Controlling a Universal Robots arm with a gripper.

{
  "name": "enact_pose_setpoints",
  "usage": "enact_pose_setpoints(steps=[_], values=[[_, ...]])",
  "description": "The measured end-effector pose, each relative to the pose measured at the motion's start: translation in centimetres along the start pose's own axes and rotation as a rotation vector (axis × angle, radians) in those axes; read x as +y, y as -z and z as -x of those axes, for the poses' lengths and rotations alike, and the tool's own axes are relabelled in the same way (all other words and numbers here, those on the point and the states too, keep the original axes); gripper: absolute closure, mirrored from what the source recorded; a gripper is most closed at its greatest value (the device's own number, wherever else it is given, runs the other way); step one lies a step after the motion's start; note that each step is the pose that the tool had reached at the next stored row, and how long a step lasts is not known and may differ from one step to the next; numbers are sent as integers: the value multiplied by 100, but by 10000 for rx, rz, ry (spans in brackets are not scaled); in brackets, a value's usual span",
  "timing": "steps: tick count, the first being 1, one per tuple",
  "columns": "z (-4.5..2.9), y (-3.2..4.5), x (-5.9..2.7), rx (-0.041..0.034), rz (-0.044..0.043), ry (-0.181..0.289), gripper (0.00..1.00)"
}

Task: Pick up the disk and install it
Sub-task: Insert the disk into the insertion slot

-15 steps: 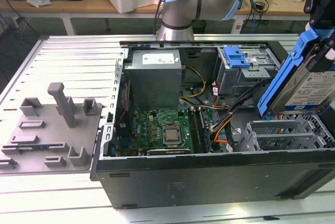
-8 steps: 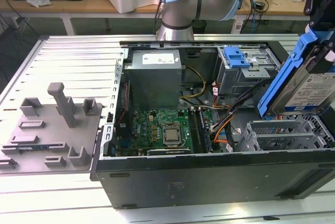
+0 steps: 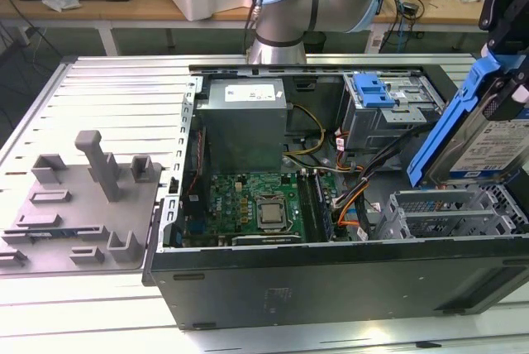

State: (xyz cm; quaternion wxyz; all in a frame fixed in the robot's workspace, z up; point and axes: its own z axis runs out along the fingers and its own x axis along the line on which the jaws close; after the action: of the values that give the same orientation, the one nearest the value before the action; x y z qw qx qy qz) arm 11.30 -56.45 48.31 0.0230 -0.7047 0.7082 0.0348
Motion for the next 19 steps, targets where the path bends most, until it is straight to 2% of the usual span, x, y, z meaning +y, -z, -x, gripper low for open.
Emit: enact_pose_setpoints(steps=[19], values=[[20, -100, -21, 12, 2, 24, 63]])
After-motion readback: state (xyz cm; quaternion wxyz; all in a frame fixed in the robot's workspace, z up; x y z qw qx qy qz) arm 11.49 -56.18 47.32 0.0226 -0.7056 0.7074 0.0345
